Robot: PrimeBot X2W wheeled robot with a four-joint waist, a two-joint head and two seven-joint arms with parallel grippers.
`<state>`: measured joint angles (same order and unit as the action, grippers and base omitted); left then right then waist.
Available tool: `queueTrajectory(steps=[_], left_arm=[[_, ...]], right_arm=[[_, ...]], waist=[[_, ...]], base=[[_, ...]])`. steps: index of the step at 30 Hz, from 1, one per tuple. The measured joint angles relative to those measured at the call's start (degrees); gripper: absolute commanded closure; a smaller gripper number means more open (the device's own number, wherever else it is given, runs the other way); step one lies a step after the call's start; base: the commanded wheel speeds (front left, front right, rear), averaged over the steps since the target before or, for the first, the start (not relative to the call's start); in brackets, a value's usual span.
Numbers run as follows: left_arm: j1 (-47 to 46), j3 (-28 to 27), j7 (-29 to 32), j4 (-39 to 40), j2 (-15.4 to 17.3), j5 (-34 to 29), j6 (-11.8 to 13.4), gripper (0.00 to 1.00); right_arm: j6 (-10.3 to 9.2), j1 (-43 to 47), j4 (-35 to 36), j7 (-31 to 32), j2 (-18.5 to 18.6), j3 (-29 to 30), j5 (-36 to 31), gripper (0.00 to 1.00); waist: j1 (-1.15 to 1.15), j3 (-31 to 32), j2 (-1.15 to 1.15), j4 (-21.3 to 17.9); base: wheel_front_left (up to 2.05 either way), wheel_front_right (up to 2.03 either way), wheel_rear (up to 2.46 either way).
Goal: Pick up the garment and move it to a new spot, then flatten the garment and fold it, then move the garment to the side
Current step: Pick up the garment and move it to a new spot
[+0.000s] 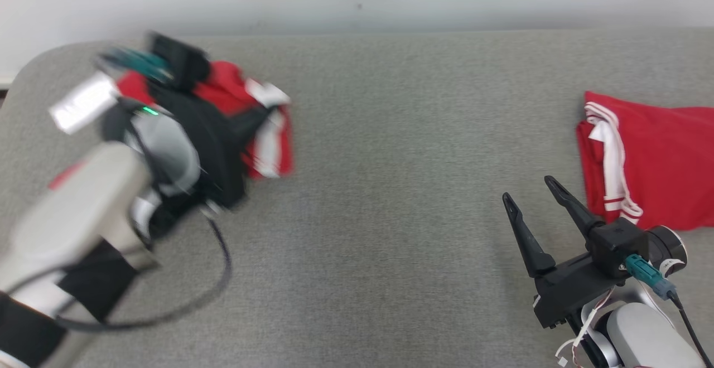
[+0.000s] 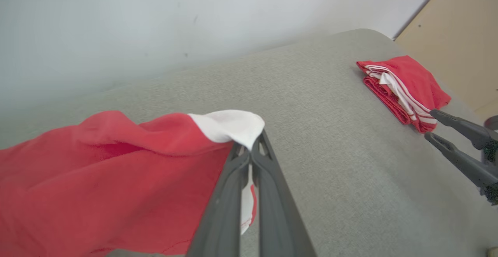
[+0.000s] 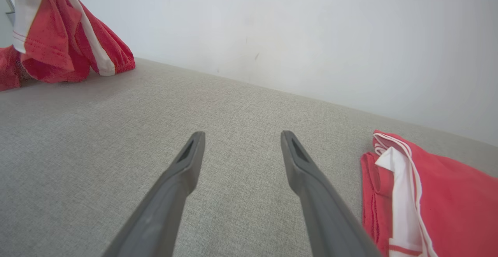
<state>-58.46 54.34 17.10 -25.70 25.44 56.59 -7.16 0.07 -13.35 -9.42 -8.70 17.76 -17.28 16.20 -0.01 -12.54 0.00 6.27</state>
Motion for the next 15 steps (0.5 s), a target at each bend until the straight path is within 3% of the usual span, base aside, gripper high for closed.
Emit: queueTrajectory(steps=[9,15], left_arm=[[7.12,12.67,-2.09,12.16,-6.45,2.90,0.00,1.00],[11.31,18.87,-2.60,13.86,-6.27,2.33,0.01,1.00]], right_arm=[[-0.07,2.40,-1.69,-1.89,0.32,2.09,1.36,0.00],[-0.08,2.49,-2.20,-2.48,0.35,2.67,1.75,0.00]], waist=[[0.00,2.45,0.00,-2.23],[0.00,3.20,0.00,-1.01]], base=[[0.00,0.00,0.00],[0.00,0.00,0.00]])
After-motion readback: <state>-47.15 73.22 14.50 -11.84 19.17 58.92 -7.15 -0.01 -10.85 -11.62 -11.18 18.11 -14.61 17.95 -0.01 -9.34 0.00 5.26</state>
